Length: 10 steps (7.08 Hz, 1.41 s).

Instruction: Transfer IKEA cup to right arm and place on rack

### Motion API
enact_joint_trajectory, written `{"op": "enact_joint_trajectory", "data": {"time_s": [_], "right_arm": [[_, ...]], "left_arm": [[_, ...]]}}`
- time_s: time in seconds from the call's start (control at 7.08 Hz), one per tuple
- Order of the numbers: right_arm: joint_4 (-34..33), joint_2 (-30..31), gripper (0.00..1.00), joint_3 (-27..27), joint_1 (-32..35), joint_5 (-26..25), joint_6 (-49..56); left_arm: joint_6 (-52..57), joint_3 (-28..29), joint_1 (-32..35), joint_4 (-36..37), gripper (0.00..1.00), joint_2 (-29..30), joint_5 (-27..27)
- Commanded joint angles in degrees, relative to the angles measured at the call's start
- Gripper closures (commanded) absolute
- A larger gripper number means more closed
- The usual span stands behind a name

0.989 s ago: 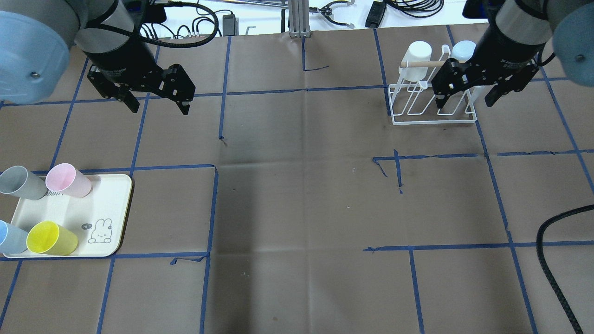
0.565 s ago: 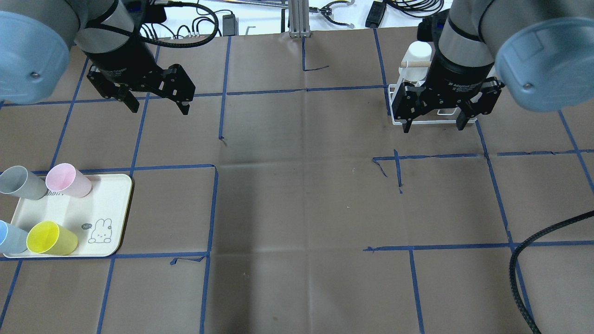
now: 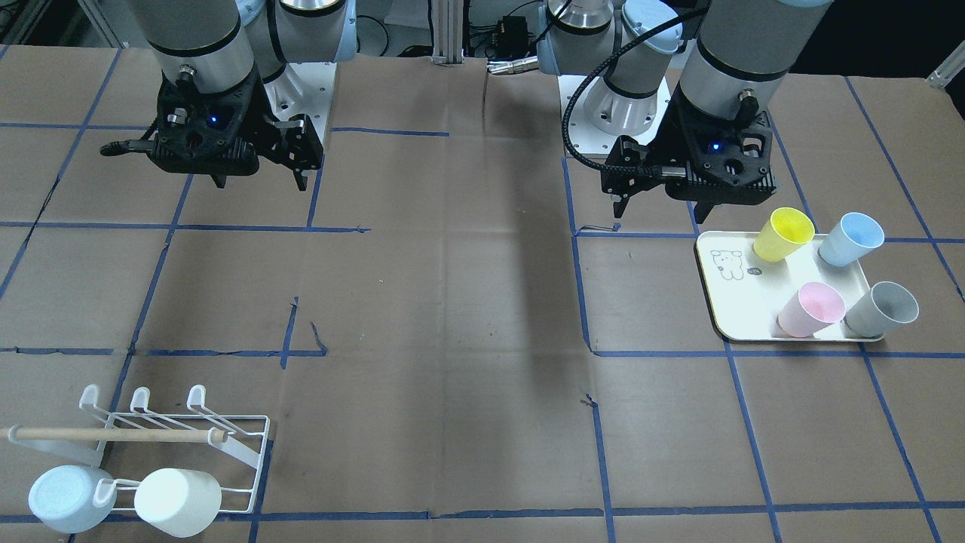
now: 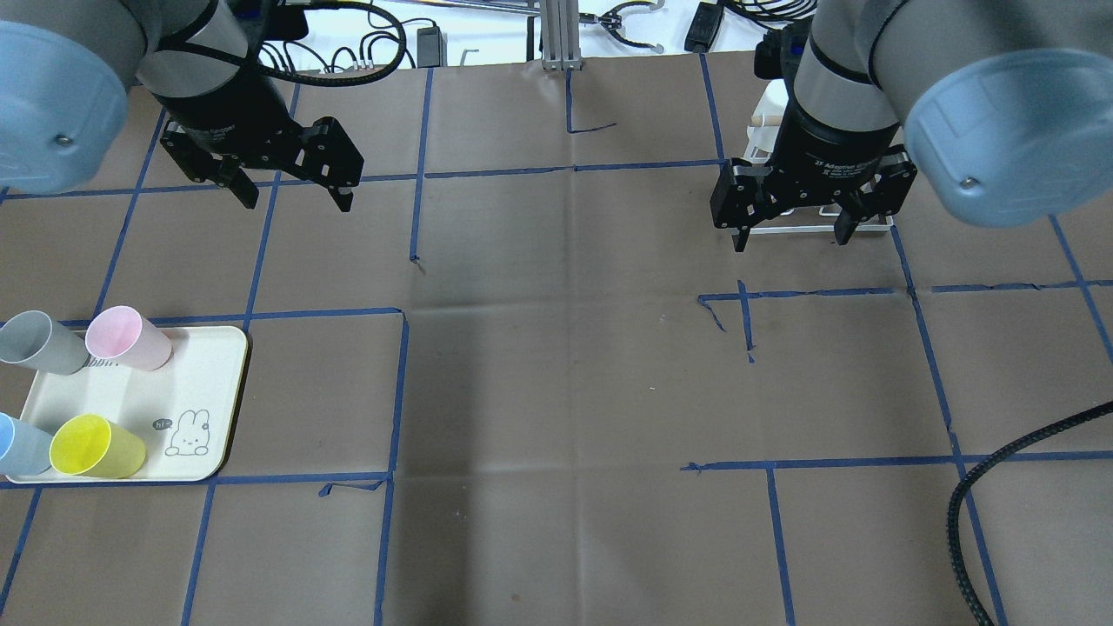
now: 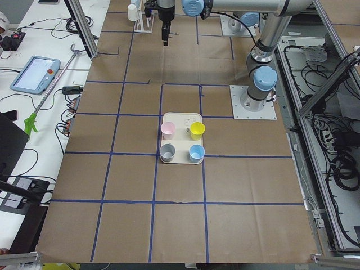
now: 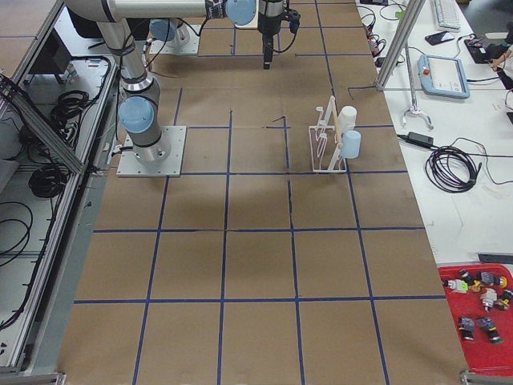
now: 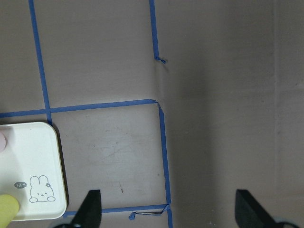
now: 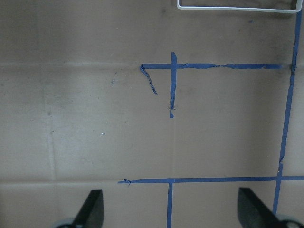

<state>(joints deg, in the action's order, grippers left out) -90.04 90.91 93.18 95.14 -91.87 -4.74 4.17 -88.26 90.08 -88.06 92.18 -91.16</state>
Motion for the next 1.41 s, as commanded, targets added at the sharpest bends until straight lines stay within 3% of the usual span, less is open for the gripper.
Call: {"op": "enact_joint_trajectory", "data": {"time_s": [0.0,1.27], "right_arm": [[0.0,0.1,0.00,0.1,0.0,0.1,0.0],[-1.0,-0.2,0.00,-0.1,-0.3,0.3,0.0]], "left_arm": [[-2.5,-0.1,-0.7,0.7,0.00,-0.1,0.1],[-5.1,-0.5,-0.7,0.8,0.00,-0.1,2.3]]}}
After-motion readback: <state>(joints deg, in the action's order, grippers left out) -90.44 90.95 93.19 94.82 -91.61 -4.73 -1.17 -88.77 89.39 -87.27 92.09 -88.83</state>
